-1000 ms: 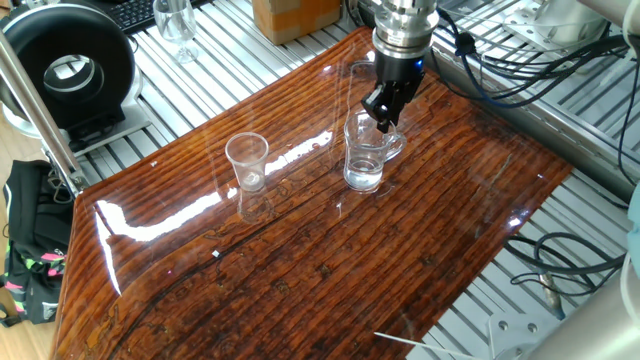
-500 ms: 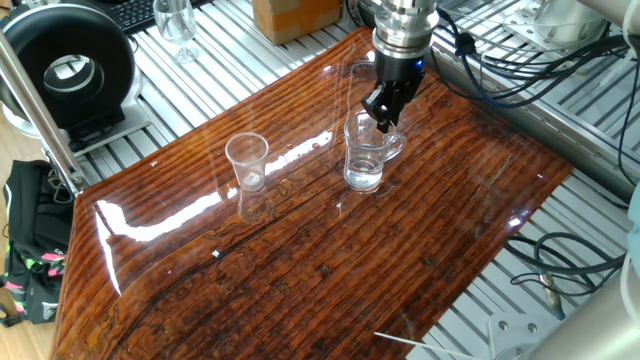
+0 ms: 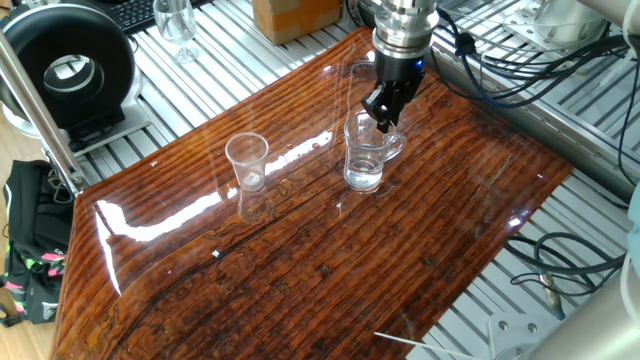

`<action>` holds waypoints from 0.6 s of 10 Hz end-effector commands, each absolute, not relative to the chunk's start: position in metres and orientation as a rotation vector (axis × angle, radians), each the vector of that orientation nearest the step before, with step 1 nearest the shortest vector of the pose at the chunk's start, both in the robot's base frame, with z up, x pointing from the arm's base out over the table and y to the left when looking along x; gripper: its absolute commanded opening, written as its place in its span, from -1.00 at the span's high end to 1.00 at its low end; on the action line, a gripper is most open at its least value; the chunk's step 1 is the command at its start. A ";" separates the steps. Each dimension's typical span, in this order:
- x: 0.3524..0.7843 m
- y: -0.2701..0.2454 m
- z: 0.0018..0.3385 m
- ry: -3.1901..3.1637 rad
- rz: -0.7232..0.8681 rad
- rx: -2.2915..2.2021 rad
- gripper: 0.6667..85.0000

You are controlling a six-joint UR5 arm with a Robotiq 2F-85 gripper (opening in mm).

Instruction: Pour the water from one cup into another empty cup

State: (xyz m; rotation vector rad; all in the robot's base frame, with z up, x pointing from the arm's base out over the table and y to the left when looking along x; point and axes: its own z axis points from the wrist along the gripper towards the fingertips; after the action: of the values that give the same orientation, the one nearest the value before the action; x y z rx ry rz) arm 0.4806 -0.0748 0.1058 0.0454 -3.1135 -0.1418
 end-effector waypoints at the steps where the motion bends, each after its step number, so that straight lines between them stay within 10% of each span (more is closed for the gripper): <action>1: 0.481 -0.078 0.108 -3.110 -0.193 0.049 0.42; 6: 0.485 -0.077 0.105 -3.119 -0.213 0.051 0.43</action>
State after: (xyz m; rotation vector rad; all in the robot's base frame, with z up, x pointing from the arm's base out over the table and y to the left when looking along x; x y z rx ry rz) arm 0.4816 -0.0792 0.1058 0.0560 -3.1109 -0.1807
